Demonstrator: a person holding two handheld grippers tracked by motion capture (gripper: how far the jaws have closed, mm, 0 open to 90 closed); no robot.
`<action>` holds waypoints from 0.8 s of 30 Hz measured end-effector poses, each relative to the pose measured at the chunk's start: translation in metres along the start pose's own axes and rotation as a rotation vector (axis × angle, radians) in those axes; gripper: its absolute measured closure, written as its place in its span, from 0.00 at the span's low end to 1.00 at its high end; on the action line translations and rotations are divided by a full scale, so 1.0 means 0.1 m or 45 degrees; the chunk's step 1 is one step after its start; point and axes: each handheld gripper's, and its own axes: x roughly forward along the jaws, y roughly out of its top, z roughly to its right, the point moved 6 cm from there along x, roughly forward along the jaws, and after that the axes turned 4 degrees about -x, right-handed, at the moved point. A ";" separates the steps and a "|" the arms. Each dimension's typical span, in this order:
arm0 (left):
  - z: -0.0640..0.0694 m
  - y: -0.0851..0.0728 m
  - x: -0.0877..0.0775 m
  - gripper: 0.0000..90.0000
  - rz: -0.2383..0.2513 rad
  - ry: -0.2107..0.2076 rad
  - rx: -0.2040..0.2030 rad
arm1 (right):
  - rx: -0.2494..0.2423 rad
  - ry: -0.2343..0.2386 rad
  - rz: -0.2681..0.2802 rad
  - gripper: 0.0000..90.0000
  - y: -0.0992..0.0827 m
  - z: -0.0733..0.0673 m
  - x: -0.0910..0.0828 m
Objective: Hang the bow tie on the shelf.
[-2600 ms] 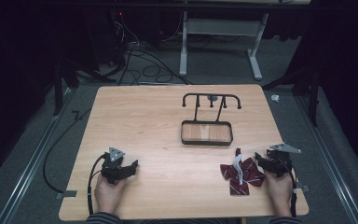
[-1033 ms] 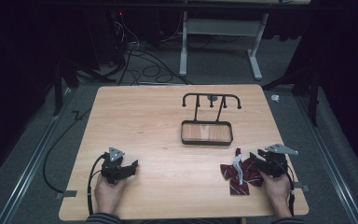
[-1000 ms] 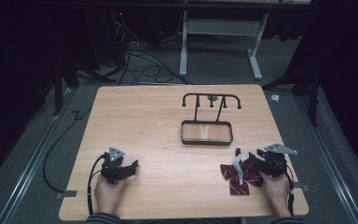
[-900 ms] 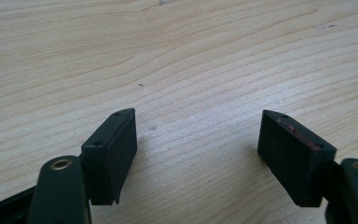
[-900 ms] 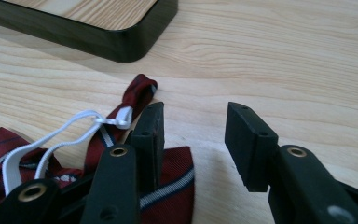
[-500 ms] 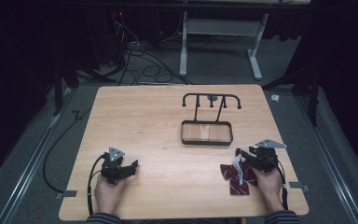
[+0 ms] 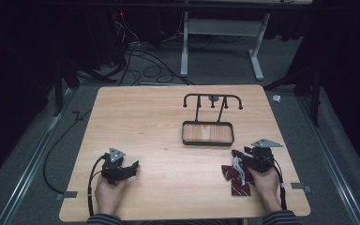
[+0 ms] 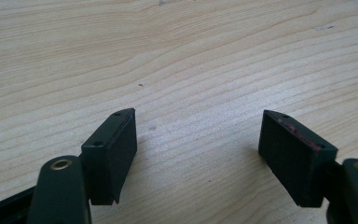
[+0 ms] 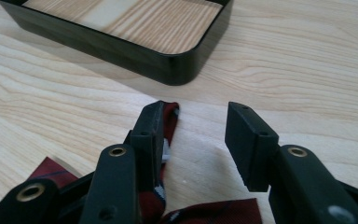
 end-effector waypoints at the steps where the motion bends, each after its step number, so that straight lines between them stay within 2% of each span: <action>1: 0.00 0.00 0.00 0.32 0.000 -0.001 0.000 | -0.006 0.004 0.002 0.65 0.00 -0.01 0.00; 5: 0.00 0.00 0.00 0.31 -0.001 -0.002 0.001 | 0.000 0.030 -0.002 0.66 0.02 -0.06 0.00; 15: -0.01 0.00 -0.01 0.31 -0.005 -0.008 -0.002 | -0.037 0.075 0.004 0.70 0.09 -0.19 0.00; 20: -0.01 0.00 -0.01 0.31 -0.005 -0.010 -0.003 | -0.043 0.070 -0.052 0.74 0.08 -0.22 0.06; 24: -0.01 0.00 0.00 0.31 -0.002 -0.010 -0.006 | -0.045 0.066 -0.072 0.81 0.06 -0.22 0.09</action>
